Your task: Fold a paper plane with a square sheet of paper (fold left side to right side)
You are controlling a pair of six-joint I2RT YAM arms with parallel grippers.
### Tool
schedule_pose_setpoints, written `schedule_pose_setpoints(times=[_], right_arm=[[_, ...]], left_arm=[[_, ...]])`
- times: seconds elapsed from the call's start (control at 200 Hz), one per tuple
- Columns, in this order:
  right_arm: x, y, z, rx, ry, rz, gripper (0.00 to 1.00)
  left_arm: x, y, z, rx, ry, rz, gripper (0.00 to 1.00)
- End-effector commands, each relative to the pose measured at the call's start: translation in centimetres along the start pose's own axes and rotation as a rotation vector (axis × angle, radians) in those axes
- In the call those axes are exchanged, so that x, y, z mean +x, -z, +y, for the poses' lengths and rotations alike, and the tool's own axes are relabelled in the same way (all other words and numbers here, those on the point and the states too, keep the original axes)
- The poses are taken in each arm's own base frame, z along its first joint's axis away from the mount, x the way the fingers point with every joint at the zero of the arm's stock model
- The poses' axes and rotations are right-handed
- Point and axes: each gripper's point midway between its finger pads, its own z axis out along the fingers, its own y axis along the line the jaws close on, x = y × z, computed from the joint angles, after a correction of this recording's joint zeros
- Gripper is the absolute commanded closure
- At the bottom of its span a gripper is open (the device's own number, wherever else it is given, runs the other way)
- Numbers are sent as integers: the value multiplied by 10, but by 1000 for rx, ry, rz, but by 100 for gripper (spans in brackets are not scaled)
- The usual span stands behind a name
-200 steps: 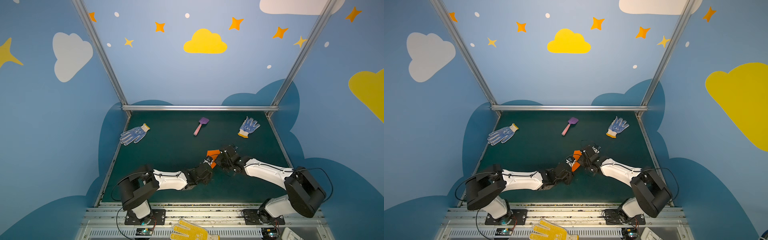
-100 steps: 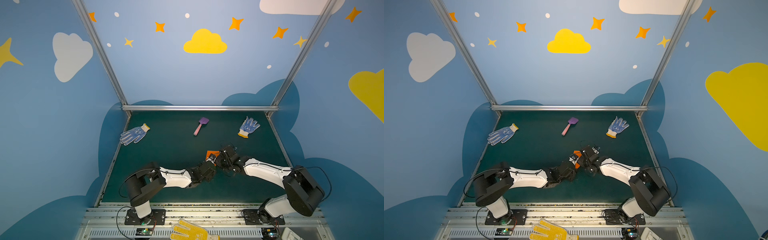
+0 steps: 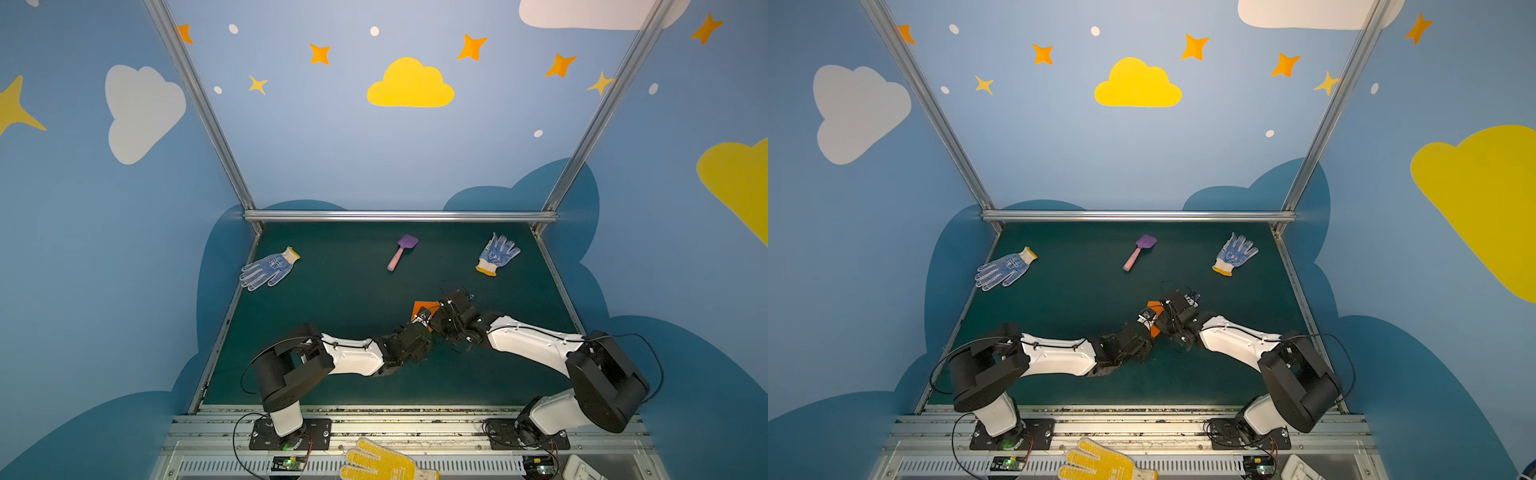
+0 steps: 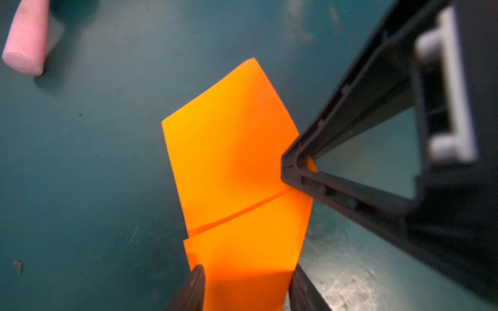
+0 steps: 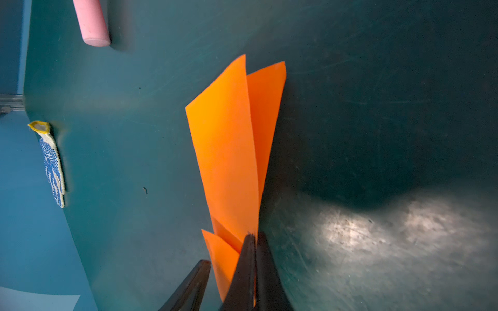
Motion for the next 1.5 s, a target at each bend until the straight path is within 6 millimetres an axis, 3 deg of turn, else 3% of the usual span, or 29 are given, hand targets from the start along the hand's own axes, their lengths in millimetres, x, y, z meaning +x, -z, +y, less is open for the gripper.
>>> schedule_pose_setpoints(times=[0.0, 0.285, 0.511, 0.741, 1.317, 1.417, 1.492], right_arm=[[-4, 7, 13, -36, -17, -2, 100], [-5, 5, 13, -37, -27, 2, 100], [-5, 3, 11, -35, -35, 11, 100], [-5, 1, 9, -32, -42, 15, 100], [-4, -4, 8, -39, -63, 36, 100], [-12, -1, 8, -60, -79, 38, 80], [-22, 6, 9, -92, -84, 35, 73]], left_arm=[[15, -6, 1, -7, -22, 38, 51], [20, -6, -1, 13, -20, 42, 71], [18, -5, -5, 34, -16, 41, 73], [12, -2, -8, 57, -6, 31, 68], [11, -2, -13, 99, 5, 42, 88], [12, -2, -12, 114, 26, 51, 93], [13, -3, -12, 131, 45, 62, 96]])
